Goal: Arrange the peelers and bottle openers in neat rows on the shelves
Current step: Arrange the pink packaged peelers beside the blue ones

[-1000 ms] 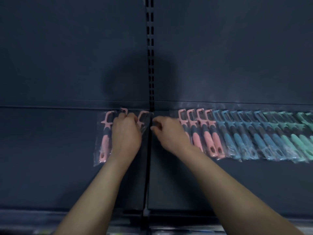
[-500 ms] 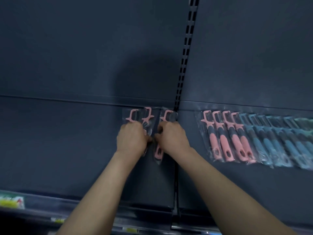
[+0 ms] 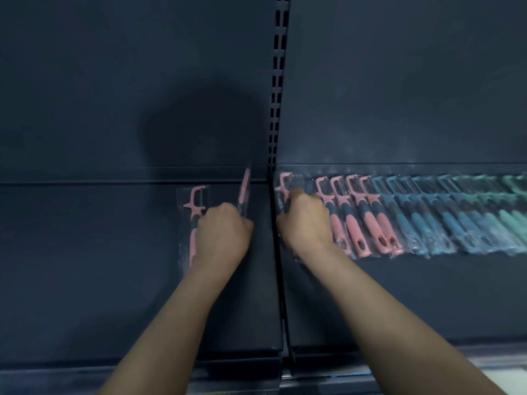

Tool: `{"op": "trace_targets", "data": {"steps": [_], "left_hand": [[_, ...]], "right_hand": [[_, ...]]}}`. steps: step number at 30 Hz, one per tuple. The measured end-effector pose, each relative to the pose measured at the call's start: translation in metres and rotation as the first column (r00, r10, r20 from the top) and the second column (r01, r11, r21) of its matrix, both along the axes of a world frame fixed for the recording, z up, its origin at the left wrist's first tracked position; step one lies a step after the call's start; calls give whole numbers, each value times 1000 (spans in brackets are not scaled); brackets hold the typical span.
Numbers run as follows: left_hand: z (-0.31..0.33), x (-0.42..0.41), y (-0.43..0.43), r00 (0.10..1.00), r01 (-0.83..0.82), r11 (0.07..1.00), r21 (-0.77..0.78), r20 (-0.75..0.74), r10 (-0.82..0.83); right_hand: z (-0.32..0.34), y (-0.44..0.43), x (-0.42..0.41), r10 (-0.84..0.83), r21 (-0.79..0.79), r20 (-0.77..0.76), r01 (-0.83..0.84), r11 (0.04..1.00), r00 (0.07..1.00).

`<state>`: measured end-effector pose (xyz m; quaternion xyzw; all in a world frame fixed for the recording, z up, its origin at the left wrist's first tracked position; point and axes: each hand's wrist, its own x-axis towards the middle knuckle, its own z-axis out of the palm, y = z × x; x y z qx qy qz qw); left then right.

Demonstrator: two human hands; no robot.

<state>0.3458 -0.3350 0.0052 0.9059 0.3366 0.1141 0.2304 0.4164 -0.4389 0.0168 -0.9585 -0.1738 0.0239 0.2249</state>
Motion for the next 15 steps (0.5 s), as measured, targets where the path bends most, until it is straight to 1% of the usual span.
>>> {"op": "trace_targets", "data": {"steps": [3,7,10,12,15], "left_hand": [[2,12,-6,997,73,976,-203,29,-68],[0,27,-15,991,123,919,-374,86,-98],[-5,37,-22,987,152,829,-539,120,-104],[-7,43,-28,987,152,792,-592,127,-94],[-10,50,-36,988,148,761,-632,135,-80]], "right_hand": [[4,-14,11,-32,-27,59,33,999,998],[2,-29,19,-48,-62,79,53,997,996],[0,-34,25,-48,-69,68,53,996,997],[-3,-37,28,-29,-85,62,34,996,998],[-7,-42,31,-2,-103,47,7,995,999]]}}
